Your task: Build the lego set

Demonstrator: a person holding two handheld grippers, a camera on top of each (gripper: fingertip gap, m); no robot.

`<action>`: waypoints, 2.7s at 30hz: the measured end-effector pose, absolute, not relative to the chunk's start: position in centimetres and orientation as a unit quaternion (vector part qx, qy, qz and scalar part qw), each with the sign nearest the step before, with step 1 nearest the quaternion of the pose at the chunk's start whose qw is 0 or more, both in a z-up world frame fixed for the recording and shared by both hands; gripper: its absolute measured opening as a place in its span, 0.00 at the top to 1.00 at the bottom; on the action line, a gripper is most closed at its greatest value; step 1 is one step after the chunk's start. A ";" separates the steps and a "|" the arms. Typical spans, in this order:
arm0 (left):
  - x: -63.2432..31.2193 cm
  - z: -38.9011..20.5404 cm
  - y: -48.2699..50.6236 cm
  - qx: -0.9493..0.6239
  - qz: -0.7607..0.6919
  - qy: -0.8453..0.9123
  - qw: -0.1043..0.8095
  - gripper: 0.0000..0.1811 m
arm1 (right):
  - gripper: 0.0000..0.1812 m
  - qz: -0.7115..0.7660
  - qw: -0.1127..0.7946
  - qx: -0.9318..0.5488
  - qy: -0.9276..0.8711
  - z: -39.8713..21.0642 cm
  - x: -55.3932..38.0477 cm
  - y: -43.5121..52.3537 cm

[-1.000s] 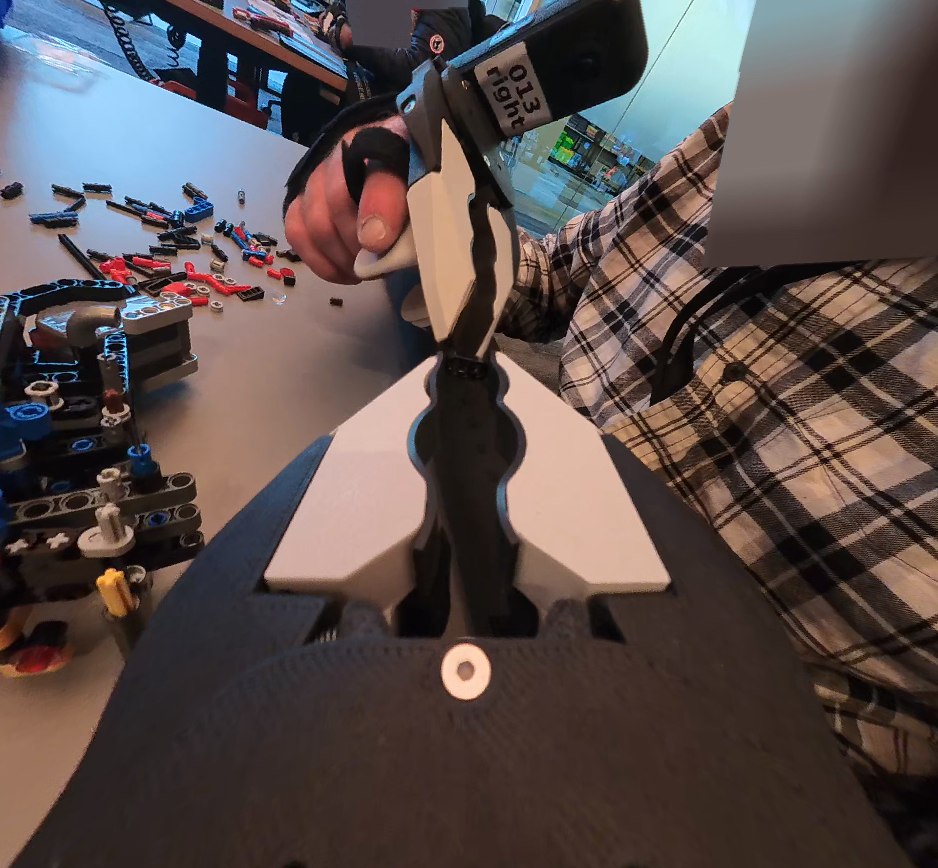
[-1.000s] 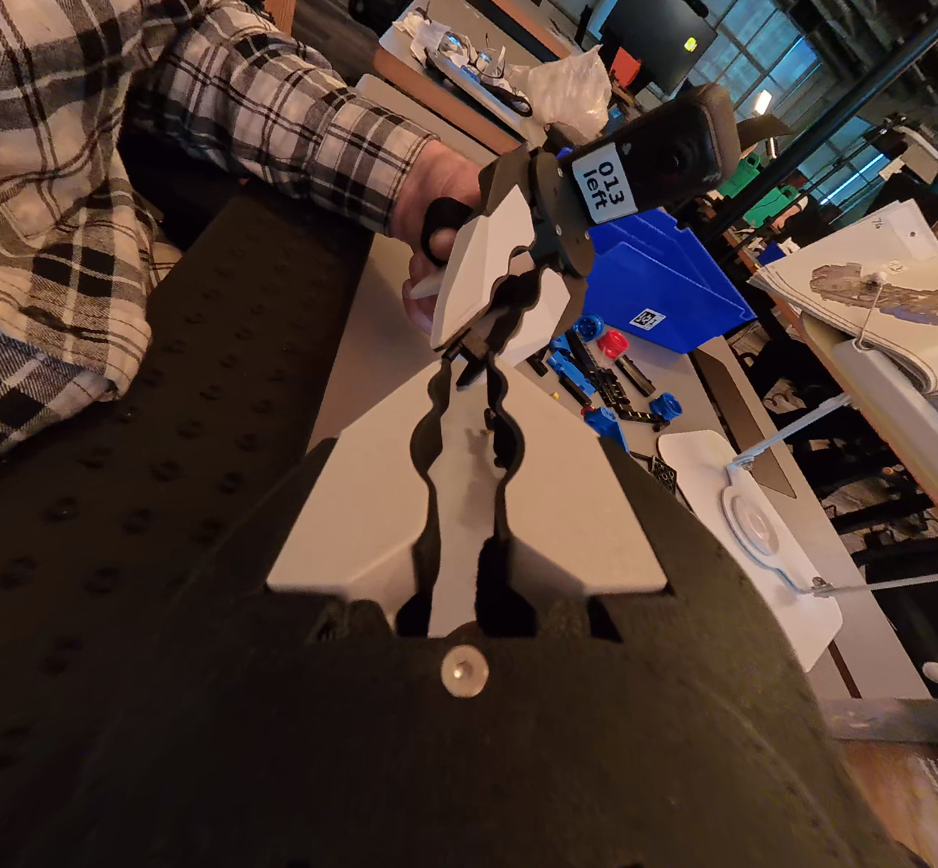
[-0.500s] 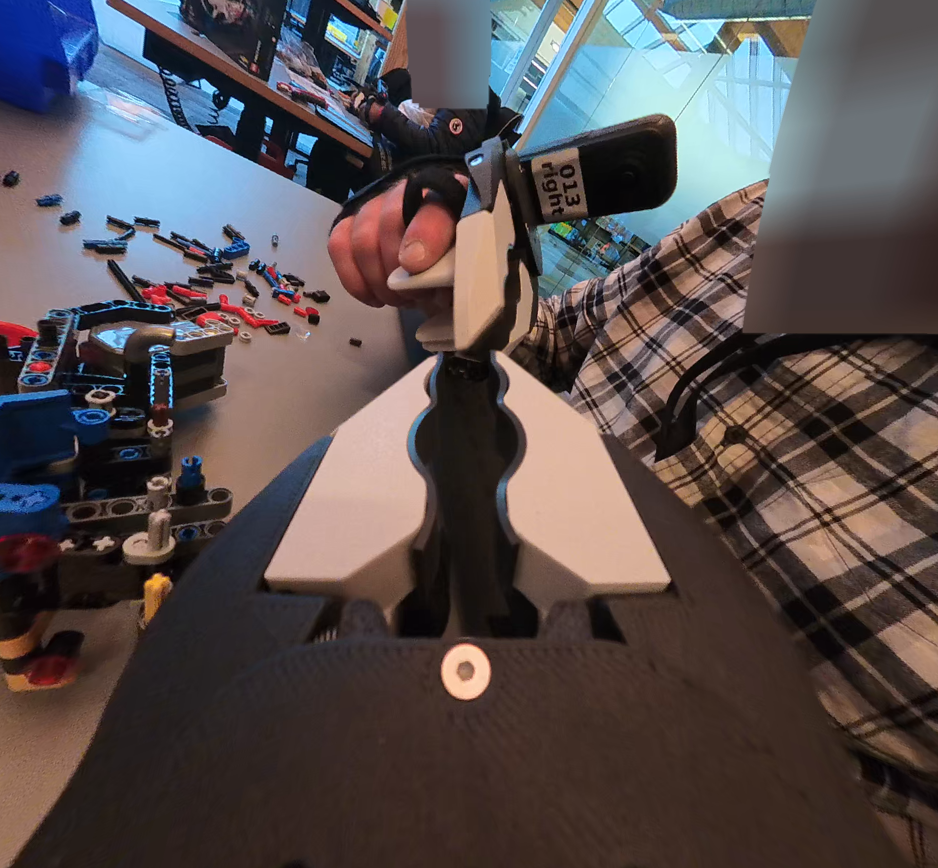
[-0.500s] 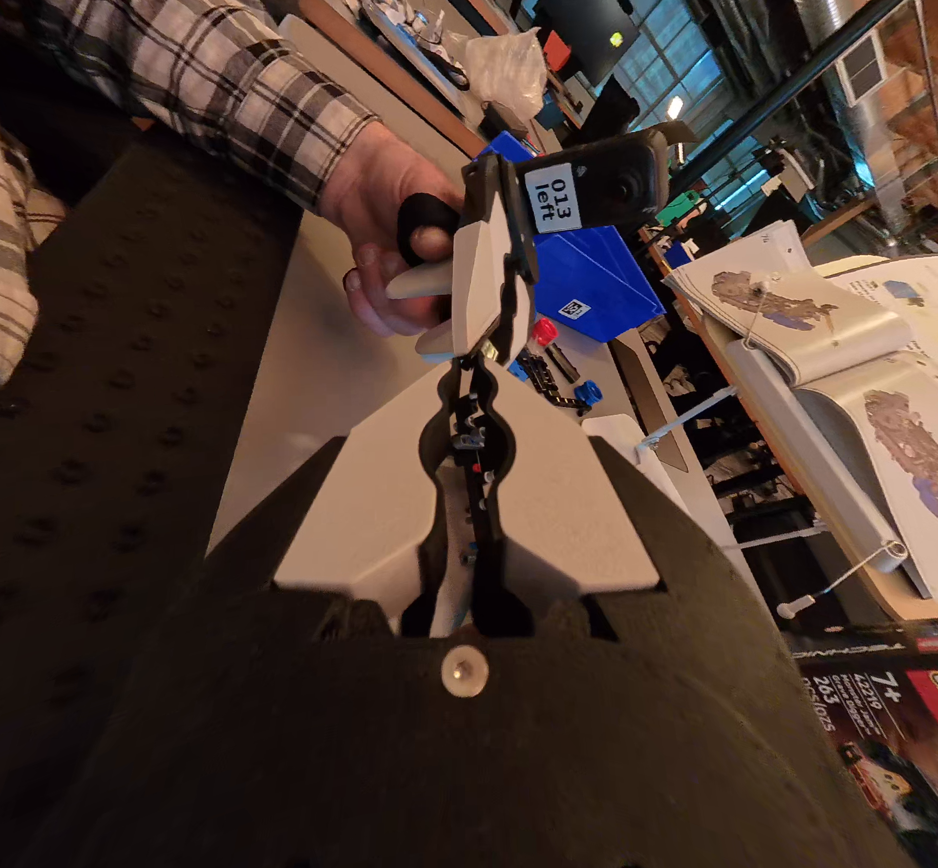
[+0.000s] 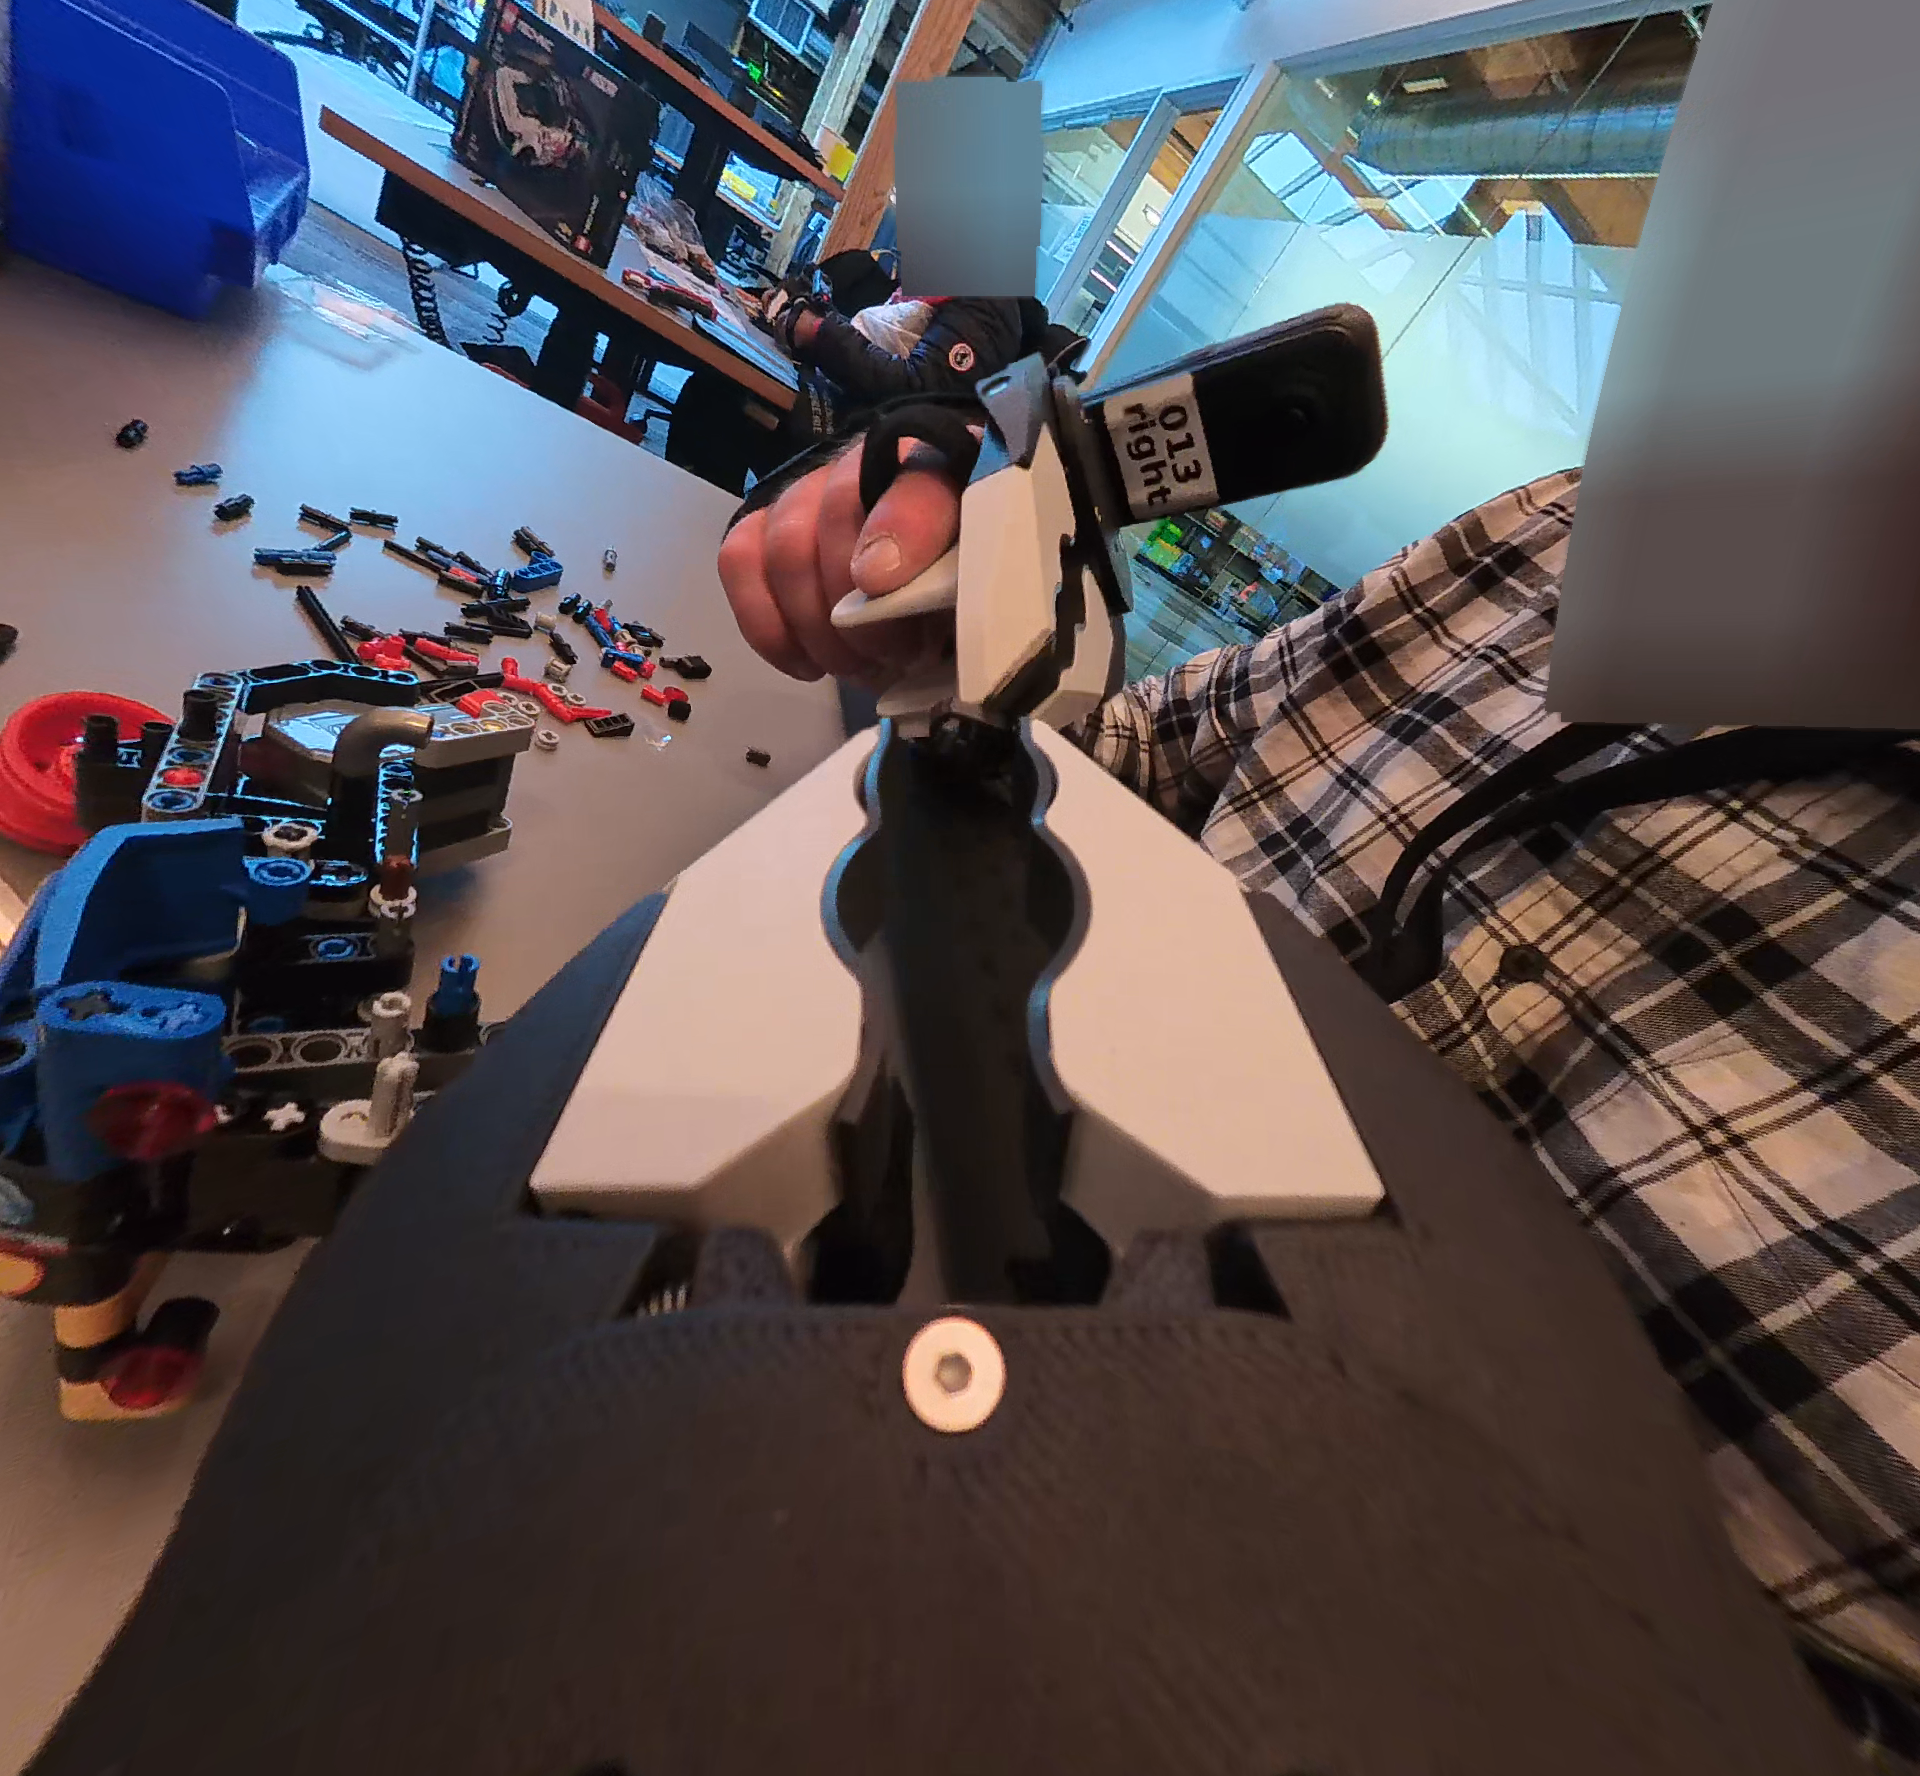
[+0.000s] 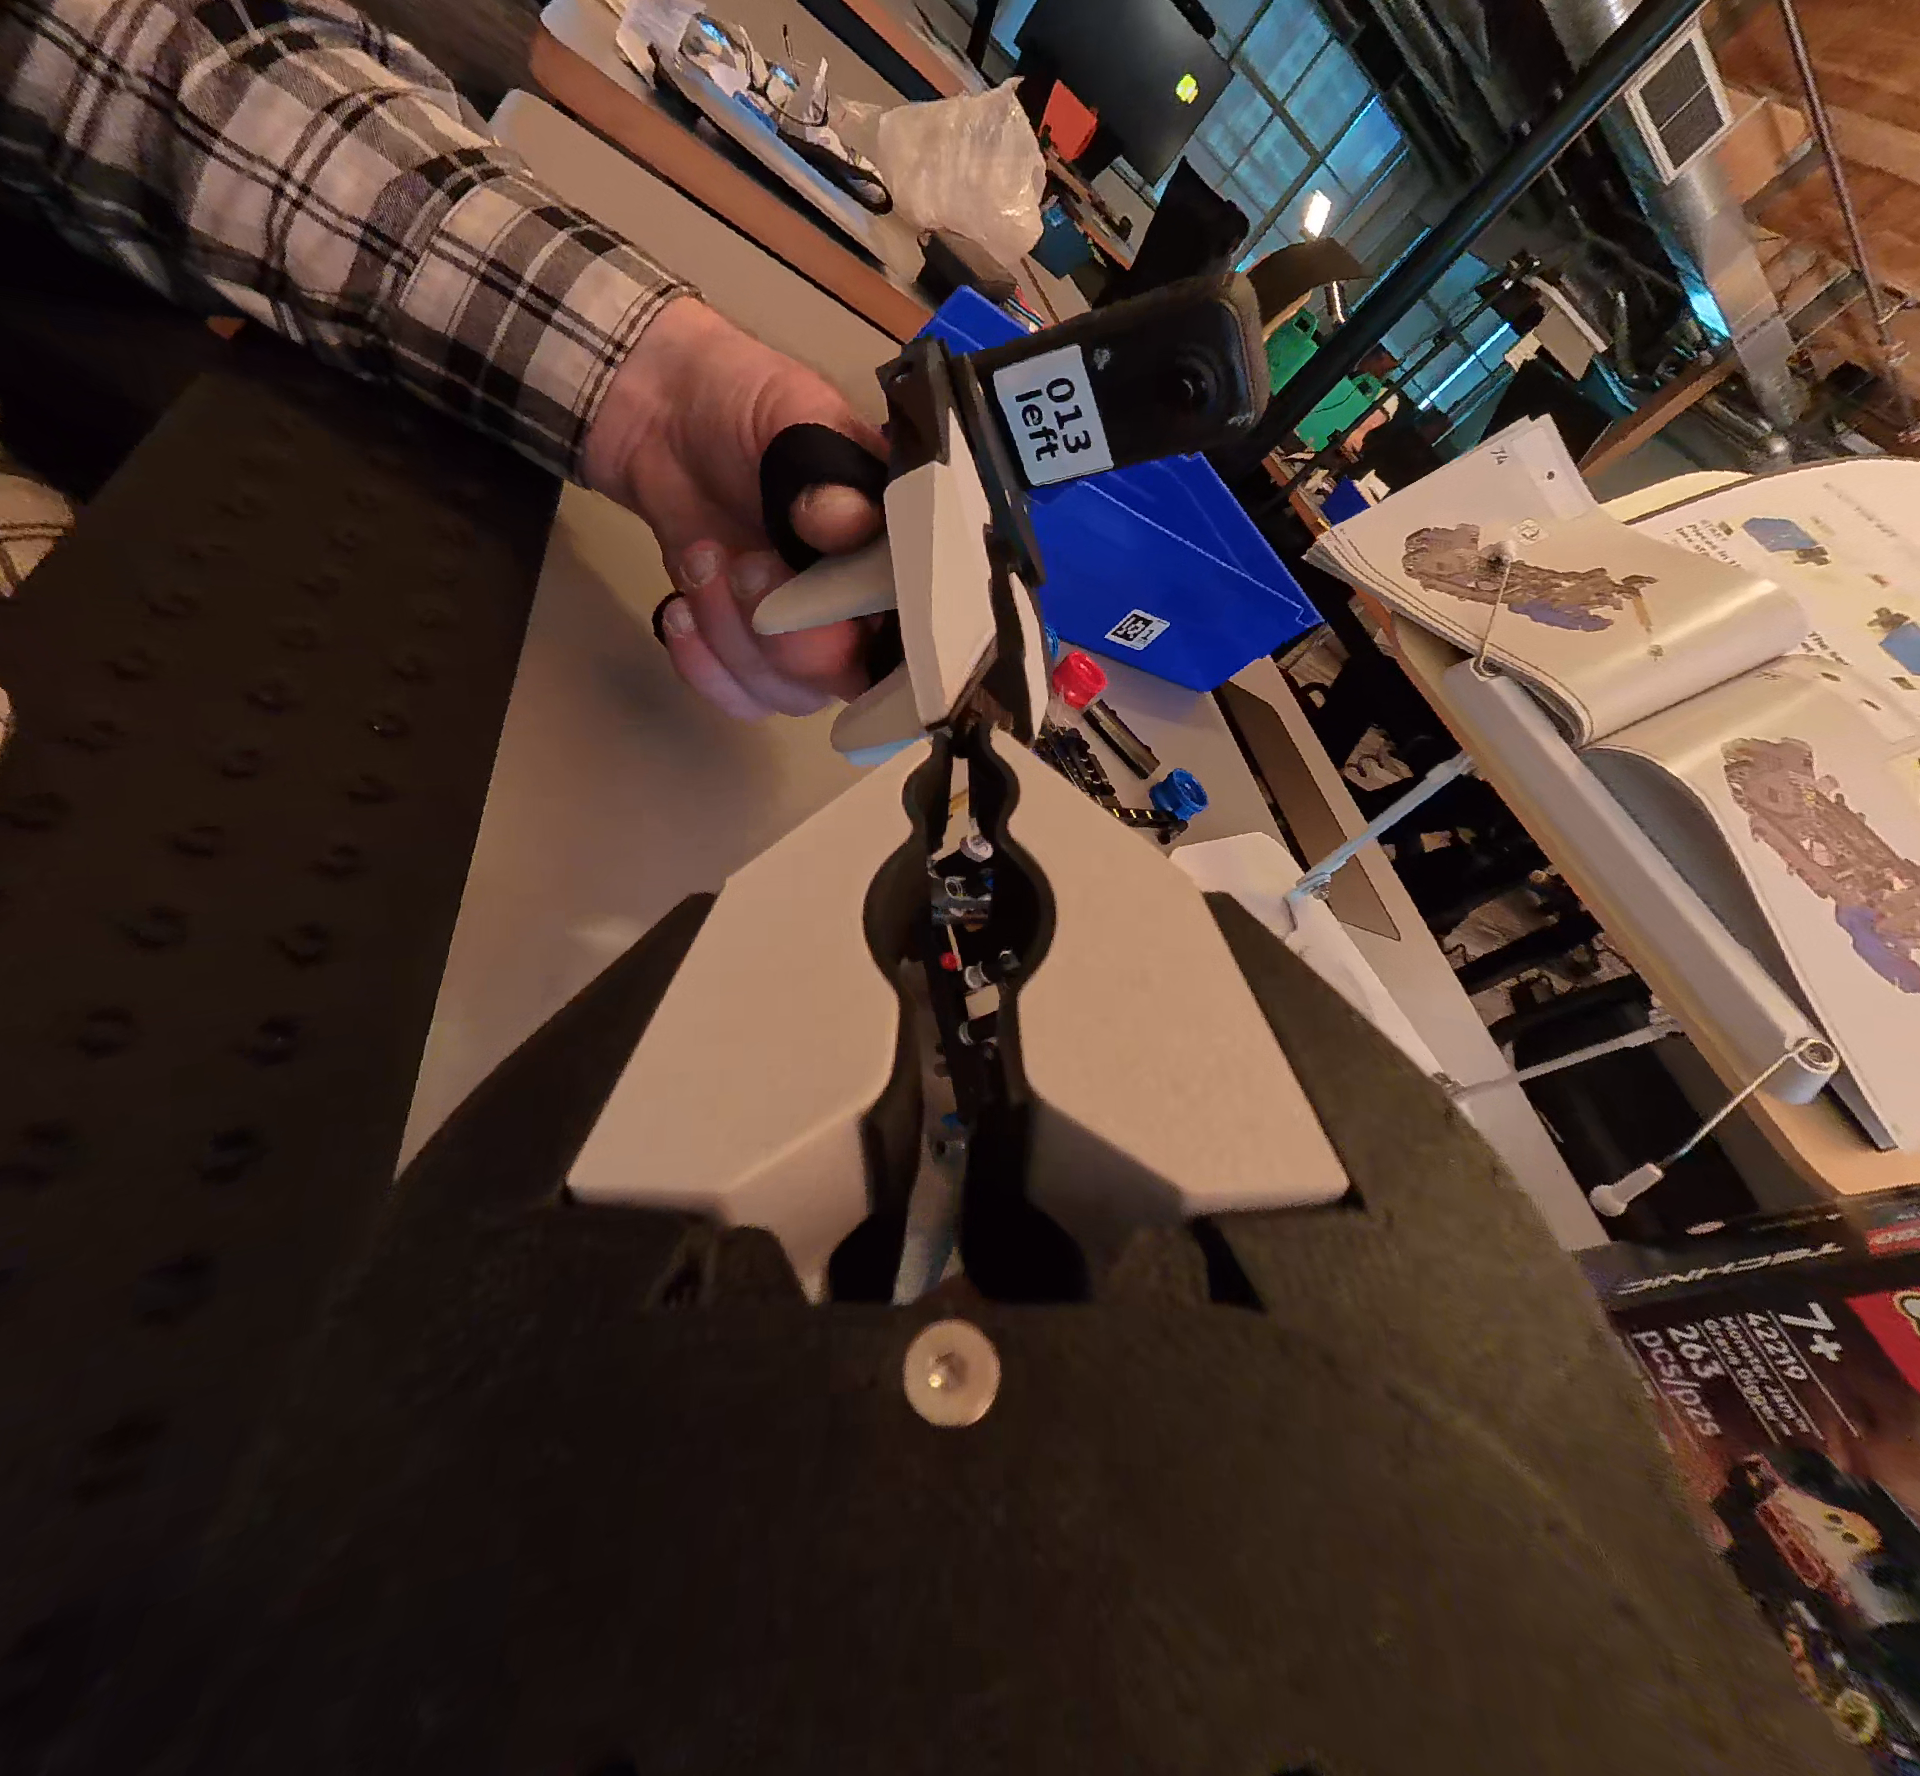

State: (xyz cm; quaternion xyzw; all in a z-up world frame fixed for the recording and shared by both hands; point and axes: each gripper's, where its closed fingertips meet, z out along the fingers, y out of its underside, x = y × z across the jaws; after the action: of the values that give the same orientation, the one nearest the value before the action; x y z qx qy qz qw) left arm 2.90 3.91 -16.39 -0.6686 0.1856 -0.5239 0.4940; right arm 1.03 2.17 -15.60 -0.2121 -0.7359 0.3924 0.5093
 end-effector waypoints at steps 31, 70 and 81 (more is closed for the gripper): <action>-2.0 -16.9 4.6 -0.733 -0.286 0.234 0.572 0.90 | 0.99 0.441 0.477 -0.266 -0.712 -15.5 0.2 4.9; -5.8 -25.4 5.1 -0.814 -0.100 0.288 0.495 0.96 | 0.99 0.300 -0.052 -0.414 -0.858 -21.2 -6.6 4.0; -5.6 -25.4 5.2 -0.809 -0.106 0.288 0.501 0.96 | 0.99 0.220 -0.105 -0.433 -0.868 -21.5 -6.1 4.1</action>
State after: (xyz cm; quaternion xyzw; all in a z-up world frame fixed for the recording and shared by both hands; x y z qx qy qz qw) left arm -5.64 5.20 -25.39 -0.8091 0.2879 -0.1063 0.5011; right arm -6.13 4.12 -21.53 -0.4335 -0.8675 0.2201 -0.1050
